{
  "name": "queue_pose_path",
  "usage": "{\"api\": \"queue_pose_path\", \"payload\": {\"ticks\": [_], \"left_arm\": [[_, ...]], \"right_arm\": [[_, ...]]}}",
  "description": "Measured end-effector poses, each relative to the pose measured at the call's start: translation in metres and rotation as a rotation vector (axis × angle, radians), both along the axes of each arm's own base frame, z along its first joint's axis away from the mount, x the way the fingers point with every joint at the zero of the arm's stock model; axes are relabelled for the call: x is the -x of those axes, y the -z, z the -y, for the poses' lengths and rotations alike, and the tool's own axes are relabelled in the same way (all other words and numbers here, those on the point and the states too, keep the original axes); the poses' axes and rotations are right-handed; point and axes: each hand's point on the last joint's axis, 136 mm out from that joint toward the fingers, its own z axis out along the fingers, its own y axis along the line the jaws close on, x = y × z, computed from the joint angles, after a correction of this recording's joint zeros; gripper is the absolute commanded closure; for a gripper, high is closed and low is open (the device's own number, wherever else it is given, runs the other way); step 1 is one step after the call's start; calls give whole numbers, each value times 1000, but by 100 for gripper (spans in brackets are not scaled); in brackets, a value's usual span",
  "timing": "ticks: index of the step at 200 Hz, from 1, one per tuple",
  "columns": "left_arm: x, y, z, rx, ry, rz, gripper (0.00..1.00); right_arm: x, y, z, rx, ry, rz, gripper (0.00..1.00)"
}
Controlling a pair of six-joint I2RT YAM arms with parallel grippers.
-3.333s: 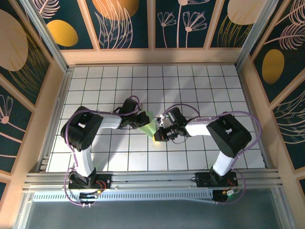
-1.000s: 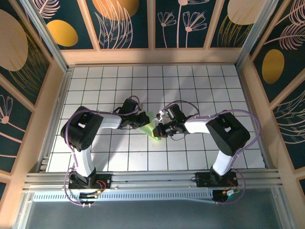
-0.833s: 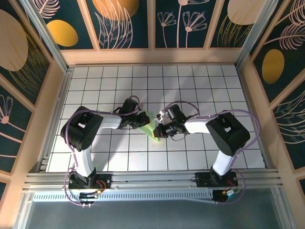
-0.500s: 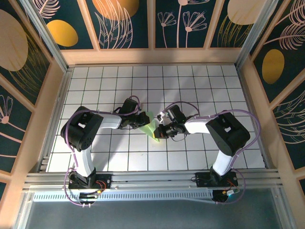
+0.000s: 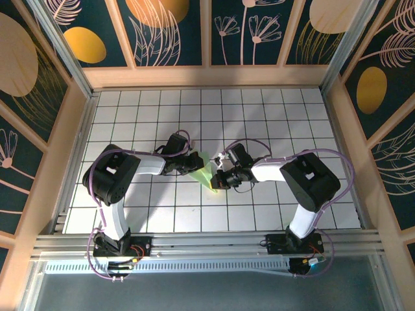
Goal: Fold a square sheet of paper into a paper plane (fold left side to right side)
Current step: Fourth fold the wing at the center of the table.
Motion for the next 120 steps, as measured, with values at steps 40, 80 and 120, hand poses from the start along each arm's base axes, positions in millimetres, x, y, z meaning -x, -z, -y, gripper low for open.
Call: {"api": "queue_pose_path", "payload": {"ticks": [40, 80, 120], "left_arm": [[0, 0, 0, 0, 0, 0, 100], [0, 0, 0, 0, 0, 0, 100], [0, 0, 0, 0, 0, 0, 100]], "right_arm": [[0, 2, 2, 15, -6, 11, 100], [0, 2, 5, 29, -5, 17, 100], [2, 2, 8, 45, -8, 21, 100]]}}
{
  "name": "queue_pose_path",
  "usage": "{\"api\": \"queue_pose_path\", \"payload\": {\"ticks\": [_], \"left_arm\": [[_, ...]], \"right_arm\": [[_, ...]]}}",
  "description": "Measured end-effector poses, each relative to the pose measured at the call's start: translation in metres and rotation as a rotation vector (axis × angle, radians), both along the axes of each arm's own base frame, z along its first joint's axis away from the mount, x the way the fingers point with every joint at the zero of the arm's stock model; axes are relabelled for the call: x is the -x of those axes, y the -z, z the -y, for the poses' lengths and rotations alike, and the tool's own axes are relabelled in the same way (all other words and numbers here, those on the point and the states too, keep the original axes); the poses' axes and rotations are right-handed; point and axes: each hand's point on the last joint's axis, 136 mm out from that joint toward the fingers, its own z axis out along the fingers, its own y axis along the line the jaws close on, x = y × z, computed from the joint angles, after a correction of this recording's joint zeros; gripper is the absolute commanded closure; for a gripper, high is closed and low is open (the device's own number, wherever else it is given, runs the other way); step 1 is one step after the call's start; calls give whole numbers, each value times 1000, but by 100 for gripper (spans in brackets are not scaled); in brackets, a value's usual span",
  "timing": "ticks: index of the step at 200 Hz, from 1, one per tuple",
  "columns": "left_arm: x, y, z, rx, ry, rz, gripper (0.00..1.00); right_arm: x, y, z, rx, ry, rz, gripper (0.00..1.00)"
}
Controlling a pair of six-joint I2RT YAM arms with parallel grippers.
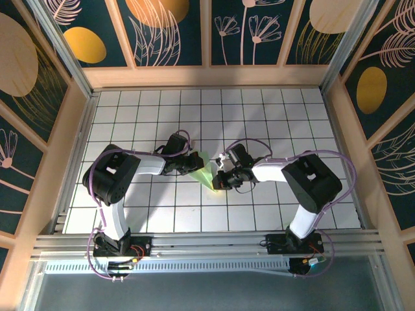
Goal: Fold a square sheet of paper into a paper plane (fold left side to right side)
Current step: Fourth fold the wing at the center of the table.
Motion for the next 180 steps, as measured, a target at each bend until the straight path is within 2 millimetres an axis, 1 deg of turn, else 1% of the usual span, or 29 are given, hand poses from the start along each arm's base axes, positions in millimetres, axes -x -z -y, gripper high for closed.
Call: {"api": "queue_pose_path", "payload": {"ticks": [35, 79, 90, 108, 141, 180], "left_arm": [[0, 0, 0, 0, 0, 0, 100], [0, 0, 0, 0, 0, 0, 100], [0, 0, 0, 0, 0, 0, 100], [0, 0, 0, 0, 0, 0, 100], [0, 0, 0, 0, 0, 0, 100], [0, 0, 0, 0, 0, 0, 100]], "right_arm": [[1, -4, 2, 4, 1, 6, 100], [1, -24, -2, -43, -8, 27, 100], [2, -27, -3, -53, -12, 26, 100], [4, -27, -4, -63, -12, 16, 100], [10, -21, -1, -56, -7, -8, 100], [9, -18, -1, -54, -6, -11, 100]]}}
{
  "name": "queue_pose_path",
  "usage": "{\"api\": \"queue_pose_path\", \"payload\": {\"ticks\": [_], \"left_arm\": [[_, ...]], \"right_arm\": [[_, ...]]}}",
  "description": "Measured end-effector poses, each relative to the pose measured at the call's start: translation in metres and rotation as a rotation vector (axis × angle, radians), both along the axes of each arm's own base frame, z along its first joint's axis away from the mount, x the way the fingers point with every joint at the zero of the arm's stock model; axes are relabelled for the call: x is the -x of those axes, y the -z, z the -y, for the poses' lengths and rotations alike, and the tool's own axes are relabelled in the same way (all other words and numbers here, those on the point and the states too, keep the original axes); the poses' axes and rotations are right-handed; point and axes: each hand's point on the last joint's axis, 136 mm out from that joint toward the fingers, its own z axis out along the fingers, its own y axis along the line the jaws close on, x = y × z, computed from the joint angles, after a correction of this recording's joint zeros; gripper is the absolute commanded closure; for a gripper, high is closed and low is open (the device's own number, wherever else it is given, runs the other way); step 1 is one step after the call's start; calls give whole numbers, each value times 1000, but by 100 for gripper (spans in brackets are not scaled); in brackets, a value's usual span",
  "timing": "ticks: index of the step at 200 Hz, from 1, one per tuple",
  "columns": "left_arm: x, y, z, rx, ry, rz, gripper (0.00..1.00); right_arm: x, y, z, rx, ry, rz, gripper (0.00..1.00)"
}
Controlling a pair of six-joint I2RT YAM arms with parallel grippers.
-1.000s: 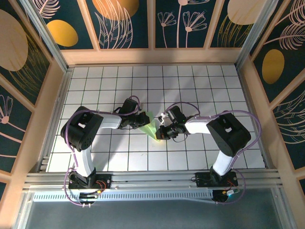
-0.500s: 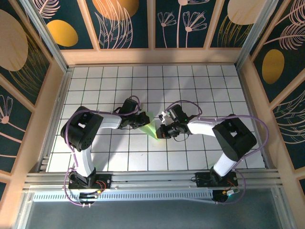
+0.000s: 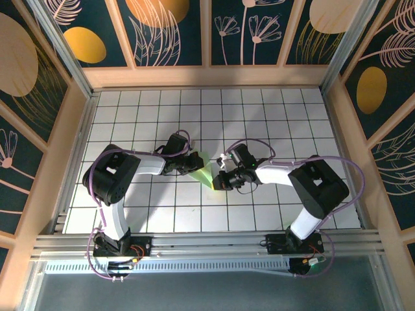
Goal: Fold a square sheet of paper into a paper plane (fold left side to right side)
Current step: Fourth fold the wing at the center of the table.
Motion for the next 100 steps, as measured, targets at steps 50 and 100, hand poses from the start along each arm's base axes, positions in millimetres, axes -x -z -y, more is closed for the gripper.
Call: {"api": "queue_pose_path", "payload": {"ticks": [50, 100], "left_arm": [[0, 0, 0, 0, 0, 0, 100], [0, 0, 0, 0, 0, 0, 100]], "right_arm": [[0, 7, 2, 17, 4, -11, 100], [1, 12, 3, 31, 7, -18, 100]]}}
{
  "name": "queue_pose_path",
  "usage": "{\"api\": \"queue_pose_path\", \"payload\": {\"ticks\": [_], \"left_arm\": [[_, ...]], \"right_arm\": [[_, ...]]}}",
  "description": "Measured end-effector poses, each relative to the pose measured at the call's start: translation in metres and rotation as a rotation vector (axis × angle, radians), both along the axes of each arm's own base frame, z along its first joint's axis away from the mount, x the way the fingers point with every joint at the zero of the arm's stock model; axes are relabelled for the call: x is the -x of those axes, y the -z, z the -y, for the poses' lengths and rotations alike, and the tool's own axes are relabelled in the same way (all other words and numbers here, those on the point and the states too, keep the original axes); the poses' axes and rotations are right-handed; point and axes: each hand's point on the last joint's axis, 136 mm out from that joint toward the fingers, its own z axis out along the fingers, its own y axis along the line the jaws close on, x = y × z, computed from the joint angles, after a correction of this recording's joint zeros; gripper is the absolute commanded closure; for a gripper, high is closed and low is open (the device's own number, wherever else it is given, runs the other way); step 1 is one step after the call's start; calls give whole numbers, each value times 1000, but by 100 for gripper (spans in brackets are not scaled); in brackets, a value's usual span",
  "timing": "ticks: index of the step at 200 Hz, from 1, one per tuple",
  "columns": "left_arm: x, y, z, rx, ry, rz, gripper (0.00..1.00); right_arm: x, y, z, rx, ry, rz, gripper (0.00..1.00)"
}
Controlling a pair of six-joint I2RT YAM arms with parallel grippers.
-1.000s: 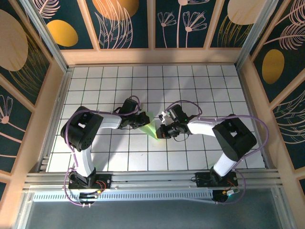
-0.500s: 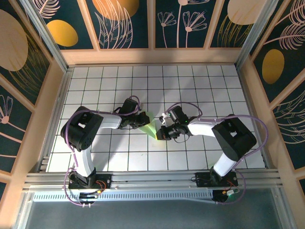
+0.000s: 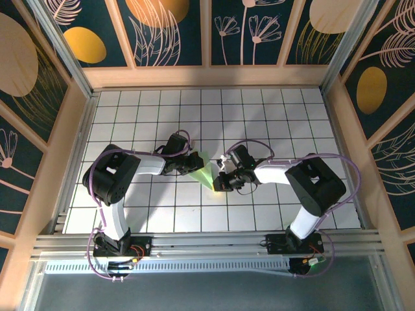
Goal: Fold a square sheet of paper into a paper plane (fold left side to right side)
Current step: Fourth fold the wing at the center of the table.
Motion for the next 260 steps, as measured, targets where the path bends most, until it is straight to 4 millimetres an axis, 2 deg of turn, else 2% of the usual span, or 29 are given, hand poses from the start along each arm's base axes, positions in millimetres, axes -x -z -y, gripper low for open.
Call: {"api": "queue_pose_path", "payload": {"ticks": [214, 260], "left_arm": [[0, 0, 0, -7, -4, 5, 100], [0, 0, 0, -8, -5, 6, 100]], "right_arm": [[6, 8, 7, 27, 3, -18, 100], [20, 0, 14, 27, -13, -56, 100]]}}
